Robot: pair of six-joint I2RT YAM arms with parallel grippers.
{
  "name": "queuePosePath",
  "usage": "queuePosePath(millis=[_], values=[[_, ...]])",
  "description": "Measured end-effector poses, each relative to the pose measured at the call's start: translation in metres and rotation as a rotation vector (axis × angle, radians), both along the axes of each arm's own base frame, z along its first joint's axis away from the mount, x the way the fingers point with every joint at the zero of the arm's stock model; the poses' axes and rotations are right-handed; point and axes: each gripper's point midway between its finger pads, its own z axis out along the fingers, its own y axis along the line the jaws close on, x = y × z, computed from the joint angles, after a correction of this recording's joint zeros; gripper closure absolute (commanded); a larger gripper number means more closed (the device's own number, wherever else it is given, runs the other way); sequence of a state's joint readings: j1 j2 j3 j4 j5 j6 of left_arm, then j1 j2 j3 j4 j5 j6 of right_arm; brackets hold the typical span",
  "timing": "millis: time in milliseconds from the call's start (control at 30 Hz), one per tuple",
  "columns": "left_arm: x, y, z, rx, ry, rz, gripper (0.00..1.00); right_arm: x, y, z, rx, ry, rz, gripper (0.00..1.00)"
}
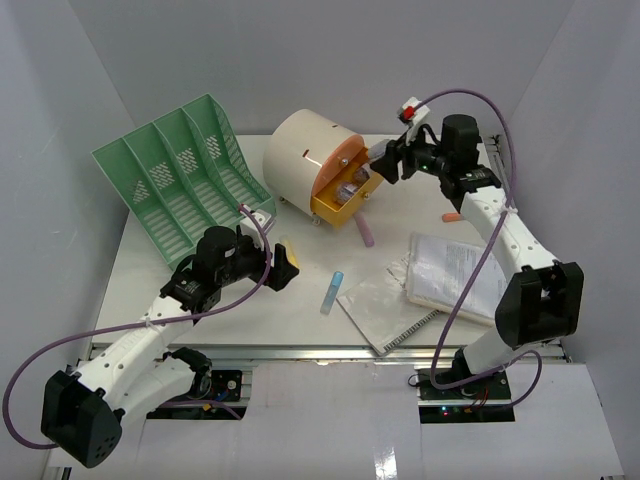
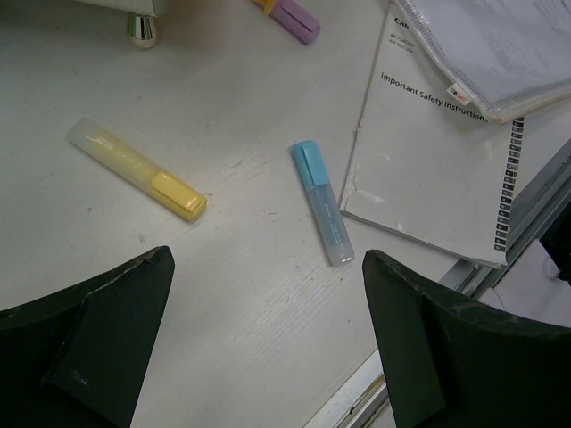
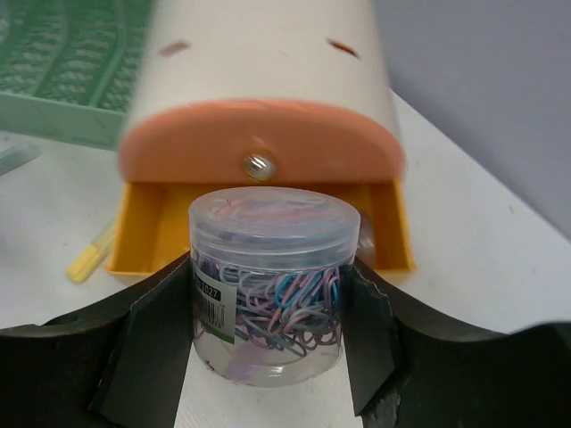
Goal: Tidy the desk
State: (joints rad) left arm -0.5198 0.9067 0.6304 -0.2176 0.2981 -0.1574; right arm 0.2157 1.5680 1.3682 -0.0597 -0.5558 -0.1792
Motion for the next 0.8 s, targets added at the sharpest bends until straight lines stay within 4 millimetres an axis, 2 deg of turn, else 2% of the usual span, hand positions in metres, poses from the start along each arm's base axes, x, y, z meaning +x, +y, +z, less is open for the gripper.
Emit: queuePosePath(millis=[67, 133, 200, 300, 467, 533, 700, 800], values=[[0.0, 0.0, 0.001, -0.002, -0.003, 0.0, 0.02, -0.017, 0.03, 0.016, -0.021, -0.068, 0.104, 0.73], [0.0, 0.0, 0.001, -0.002, -0.004, 0.0, 0.02, -0.031, 0.056, 0.022, -0.038, -0.102, 0.187, 0.69], [0.0, 0.0, 0.002, -0.003, -0.006, 0.0, 0.02, -0.041, 0.076, 0.015, -0.059, -0.097, 0.242, 0.67], [-0.001, 0.0, 0.004, -0.007, -0.011, 0.001, 0.02, -0.047, 0.096, -0.007, -0.096, -0.061, 0.286, 0.65], [-0.001, 0.001, 0.006, -0.01, -0.018, 0.0, 0.02, -0.055, 0.111, -0.038, -0.16, -0.004, 0.309, 0.56], [-0.001, 0.001, 0.006, -0.01, -0.018, 0.0, 0.02, -0.057, 0.114, -0.042, -0.179, -0.006, 0.312, 0.53], [-0.001, 0.001, 0.006, -0.011, -0.018, -0.001, 0.02, -0.057, 0.116, -0.046, -0.203, -0.012, 0.302, 0.39], [-0.001, 0.0, 0.006, -0.011, -0.018, -0.001, 0.02, -0.054, 0.115, -0.052, -0.215, -0.003, 0.29, 0.24]])
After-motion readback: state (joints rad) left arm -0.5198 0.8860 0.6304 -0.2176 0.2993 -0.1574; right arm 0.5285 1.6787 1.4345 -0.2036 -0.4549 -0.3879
